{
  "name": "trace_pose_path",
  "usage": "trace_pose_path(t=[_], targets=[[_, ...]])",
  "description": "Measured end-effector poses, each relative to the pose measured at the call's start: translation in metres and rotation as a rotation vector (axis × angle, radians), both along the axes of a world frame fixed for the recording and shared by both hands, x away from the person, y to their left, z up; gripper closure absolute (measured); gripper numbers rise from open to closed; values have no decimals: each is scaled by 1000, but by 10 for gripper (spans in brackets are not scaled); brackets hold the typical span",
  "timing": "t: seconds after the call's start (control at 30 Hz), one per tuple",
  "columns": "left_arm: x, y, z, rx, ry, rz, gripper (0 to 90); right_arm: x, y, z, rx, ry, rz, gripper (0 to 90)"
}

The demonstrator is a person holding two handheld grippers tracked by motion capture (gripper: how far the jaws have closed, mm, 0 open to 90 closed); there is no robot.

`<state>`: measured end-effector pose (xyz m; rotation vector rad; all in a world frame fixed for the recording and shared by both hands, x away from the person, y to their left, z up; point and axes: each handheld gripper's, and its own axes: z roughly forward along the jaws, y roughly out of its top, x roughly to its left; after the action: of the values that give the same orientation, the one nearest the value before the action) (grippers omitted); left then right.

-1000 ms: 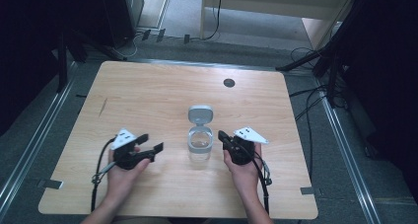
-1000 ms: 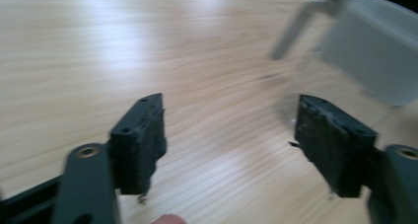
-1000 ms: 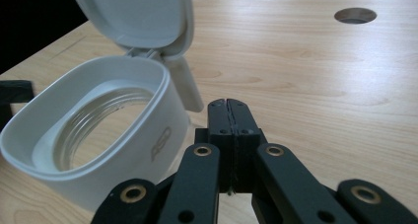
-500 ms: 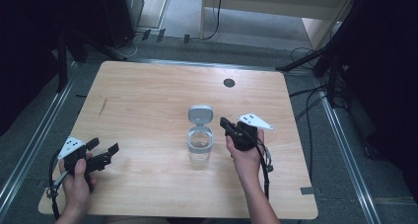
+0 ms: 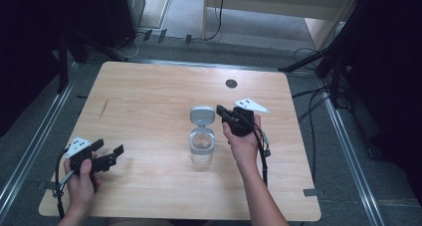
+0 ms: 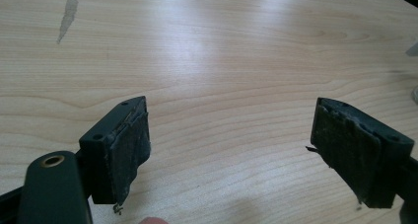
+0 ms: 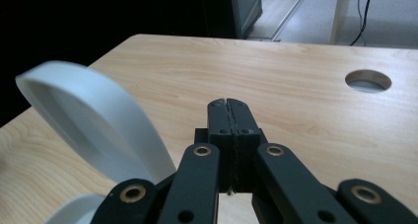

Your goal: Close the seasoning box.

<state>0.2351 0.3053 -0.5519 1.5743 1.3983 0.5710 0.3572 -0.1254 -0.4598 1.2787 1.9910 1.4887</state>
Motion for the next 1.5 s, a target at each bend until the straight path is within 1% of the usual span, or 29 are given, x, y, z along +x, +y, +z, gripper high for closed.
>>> trace_pose_path(t=[0.07,0.1,0.13,0.2,0.23,0.27,0.33,0.37,0.57,0.6,0.63,0.67,0.73,0.77,0.8,0.87,0.9,0.93,1.03,1.07,1.1,1.13,1.17,1.2,1.23,1.27,1.3,1.33,1.5], targets=[[0,0,0,3,0,-2,154,1,1,2,9,-4,1,900],[0,0,0,-2,2,-3,154,1,2,5,26,-7,14,900],[0,0,0,-2,2,-3,154,1,2,5,26,-7,14,900],[1,1,0,-10,6,-4,154,-4,5,8,18,-18,50,900],[1,1,0,-10,6,-4,154,-4,5,8,18,-18,50,900],[1,1,0,-10,7,-6,154,-12,5,7,15,-20,77,900],[1,1,0,-7,10,-5,154,-14,4,7,10,-25,87,900],[2,0,0,-9,13,-6,154,-22,2,6,-2,-30,96,900],[1,1,0,-7,12,-11,154,-32,-10,5,-14,-45,69,894],[1,1,0,-9,9,-10,154,-34,-17,5,-14,-46,49,846],[1,1,0,-9,9,-10,154,-34,-17,5,-14,-46,49,846],[1,2,0,-11,8,-11,152,-37,-26,5,7,-58,14,681],[0,2,0,-12,6,-2,150,-41,-34,6,24,-71,-29,517],[0,1,0,-14,8,4,149,-42,-38,7,16,-80,-61,423],[1,2,0,-12,10,7,149,-44,-42,7,18,-73,-88,341],[1,1,0,-13,9,14,148,-46,-50,7,38,-51,-93,195],[1,1,0,-13,9,14,148,-46,-50,7,38,-51,-93,195],[1,2,0,-11,9,14,148,-51,-59,4,15,-47,-88,134],[0,1,0,-7,4,10,148,-60,-74,-3,-26,-52,-100,135],[0,1,0,-7,4,10,148,-60,-74,-3,-26,-52,-100,135],[0,1,0,-3,1,4,148,-66,-88,-9,-28,-42,-117,136],[0,1,0,-3,1,4,148,-66,-88,-9,-28,-42,-117,136],[0,1,0,-3,2,4,148,-73,-106,-16,-9,-29,-142,137],[0,0,0,-2,2,5,148,-75,-113,-18,-2,-24,-152,138],[0,0,0,0,4,7,148,-75,-113,-18,-2,-24,-152,138],[0,0,0,1,6,8,148,-77,-121,-20,6,-21,-169,139],[0,0,0,5,7,7,148,-83,-136,-25,14,-10,-197,140],[0,0,0,5,7,7,148,-83,-136,-25,14,-10,-197,140],[0,-1,0,10,7,4,148,-99,-169,-33,-10,8,-235,141]])
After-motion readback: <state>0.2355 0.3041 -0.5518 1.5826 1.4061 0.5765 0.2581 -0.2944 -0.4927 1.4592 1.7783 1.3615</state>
